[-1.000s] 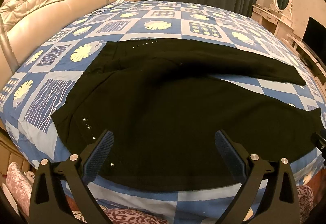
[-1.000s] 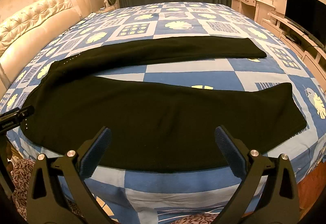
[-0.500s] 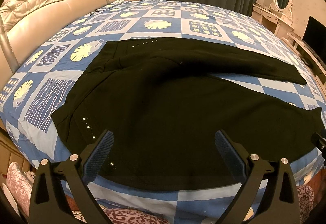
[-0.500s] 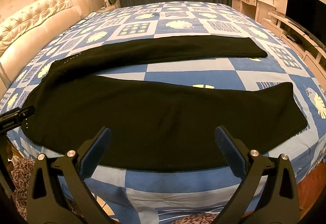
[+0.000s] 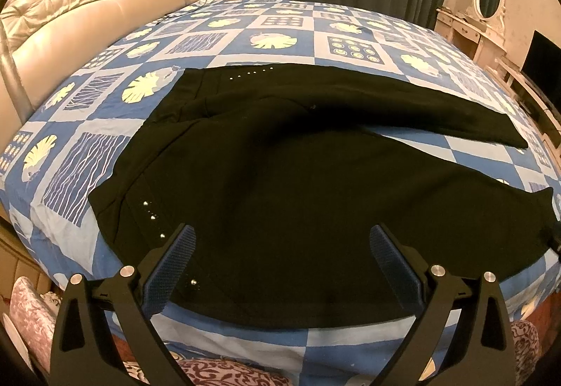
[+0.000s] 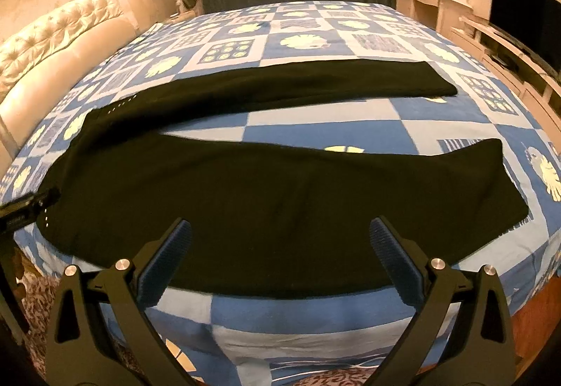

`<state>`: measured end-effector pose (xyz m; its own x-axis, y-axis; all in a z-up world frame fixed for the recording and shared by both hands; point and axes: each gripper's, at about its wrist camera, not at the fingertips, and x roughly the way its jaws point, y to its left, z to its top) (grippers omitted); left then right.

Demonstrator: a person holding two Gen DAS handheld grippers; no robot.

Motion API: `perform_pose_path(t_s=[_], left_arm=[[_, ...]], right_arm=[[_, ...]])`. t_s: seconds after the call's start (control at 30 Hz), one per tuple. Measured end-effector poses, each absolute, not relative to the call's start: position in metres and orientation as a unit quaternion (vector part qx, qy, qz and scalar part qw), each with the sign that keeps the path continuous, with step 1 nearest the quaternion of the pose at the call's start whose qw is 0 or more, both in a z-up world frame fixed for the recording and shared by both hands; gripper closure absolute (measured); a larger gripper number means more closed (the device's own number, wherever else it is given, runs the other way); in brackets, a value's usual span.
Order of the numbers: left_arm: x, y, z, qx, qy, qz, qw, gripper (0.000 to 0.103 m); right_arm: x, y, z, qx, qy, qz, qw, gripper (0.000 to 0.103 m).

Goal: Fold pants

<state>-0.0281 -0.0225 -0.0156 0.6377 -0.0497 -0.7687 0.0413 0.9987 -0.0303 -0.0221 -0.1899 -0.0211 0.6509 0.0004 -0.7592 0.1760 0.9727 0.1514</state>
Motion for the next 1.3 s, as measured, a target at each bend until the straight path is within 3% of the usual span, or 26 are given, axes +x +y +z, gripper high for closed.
perform_pose_path(t_s=[0.5,0.7,0.93,1.3], left_arm=[[-0.027,-0.022,-0.019,-0.007,0.433,-0.030,0.901,0.004],[-0.027,-0.022,-0.020,-0.007,0.435,-0.029,0.900,0.004],[-0.027,-0.022,-0.025,-0.010,0.442,-0.028,0.896,0.004],[-0.024,-0.020,-0.032,-0.010,0.454,-0.028,0.891,0.004]], right_arm=[[-0.042,-0.370,-0.021,0.136,0.370,-0.211,0.894,0.002],[-0.082,-0.448,-0.043,0.274,0.364,-0.256,0.853,0.002],[-0.119,-0.509,-0.089,0.523,0.290,-0.193,0.778,0.002],[-0.112,-0.535,-0.119,0.620,0.210,-0.119,0.747,0.002]])
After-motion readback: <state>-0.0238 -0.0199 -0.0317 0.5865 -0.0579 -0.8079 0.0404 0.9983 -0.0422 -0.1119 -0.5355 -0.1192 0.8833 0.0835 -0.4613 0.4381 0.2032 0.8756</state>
